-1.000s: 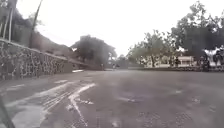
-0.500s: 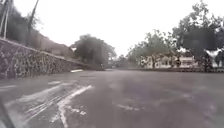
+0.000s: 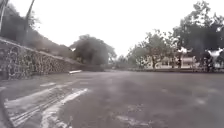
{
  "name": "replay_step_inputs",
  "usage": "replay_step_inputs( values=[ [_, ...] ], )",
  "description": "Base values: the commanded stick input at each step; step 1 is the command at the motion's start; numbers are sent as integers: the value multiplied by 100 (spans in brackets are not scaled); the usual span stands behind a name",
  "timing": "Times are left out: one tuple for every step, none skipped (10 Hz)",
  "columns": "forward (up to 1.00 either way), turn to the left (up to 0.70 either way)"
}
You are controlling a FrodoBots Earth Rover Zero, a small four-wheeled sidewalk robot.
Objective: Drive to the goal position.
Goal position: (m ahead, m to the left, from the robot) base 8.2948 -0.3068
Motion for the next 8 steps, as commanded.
replay_step_inputs(
  values=[
    [70,0],
    [70,0],
    [70,0],
    [70,0],
    [70,0],
    [70,0],
    [70,0],
    [70,0]
  ],
)
